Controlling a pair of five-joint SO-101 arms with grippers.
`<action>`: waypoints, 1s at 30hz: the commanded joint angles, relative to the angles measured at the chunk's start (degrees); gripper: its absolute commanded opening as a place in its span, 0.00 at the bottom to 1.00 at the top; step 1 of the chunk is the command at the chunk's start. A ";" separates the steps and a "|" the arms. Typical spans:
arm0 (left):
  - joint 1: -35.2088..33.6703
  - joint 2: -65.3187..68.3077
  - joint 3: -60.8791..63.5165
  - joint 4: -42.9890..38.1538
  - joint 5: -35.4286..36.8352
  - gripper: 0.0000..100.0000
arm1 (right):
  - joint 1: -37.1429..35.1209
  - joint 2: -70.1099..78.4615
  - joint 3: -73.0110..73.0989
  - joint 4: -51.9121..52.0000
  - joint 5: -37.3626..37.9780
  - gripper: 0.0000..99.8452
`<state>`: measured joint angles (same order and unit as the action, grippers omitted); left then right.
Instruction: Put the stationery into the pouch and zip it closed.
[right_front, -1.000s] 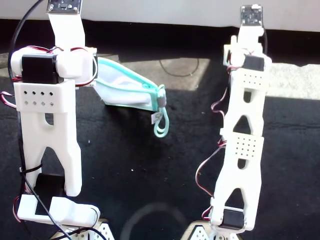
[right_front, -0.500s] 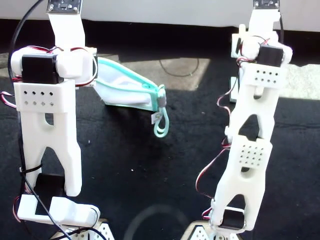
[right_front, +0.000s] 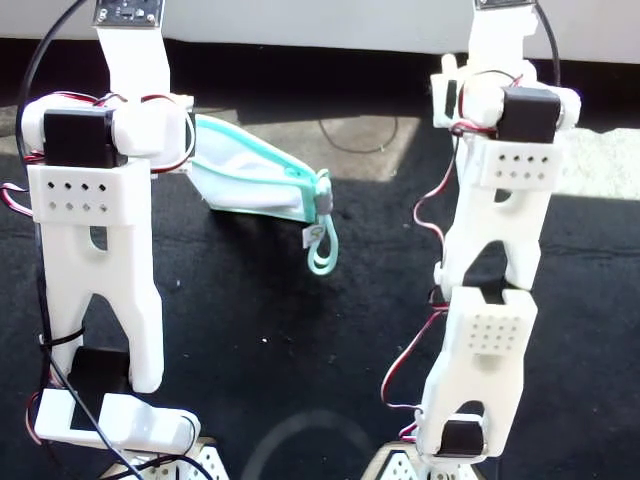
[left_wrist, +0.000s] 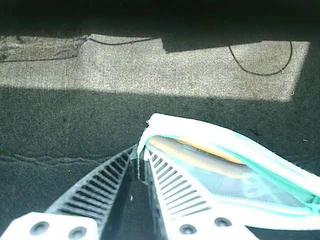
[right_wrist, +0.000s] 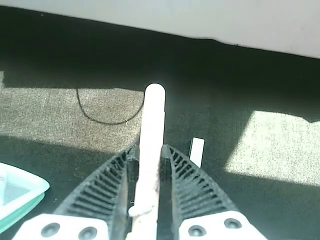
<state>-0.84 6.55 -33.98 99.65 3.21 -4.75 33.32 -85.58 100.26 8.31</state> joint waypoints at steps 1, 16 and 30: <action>-0.13 2.77 0.57 0.70 0.44 0.01 | -1.19 -6.46 -1.45 0.84 0.70 0.01; -0.13 2.77 0.57 0.62 0.35 0.01 | -6.02 -39.34 58.68 -0.48 0.35 0.01; -0.31 2.77 0.48 0.53 0.35 0.01 | -6.02 -54.64 118.20 -37.14 2.55 0.01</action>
<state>-0.84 6.55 -33.98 99.65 3.21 -10.55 -18.55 23.87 70.64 8.66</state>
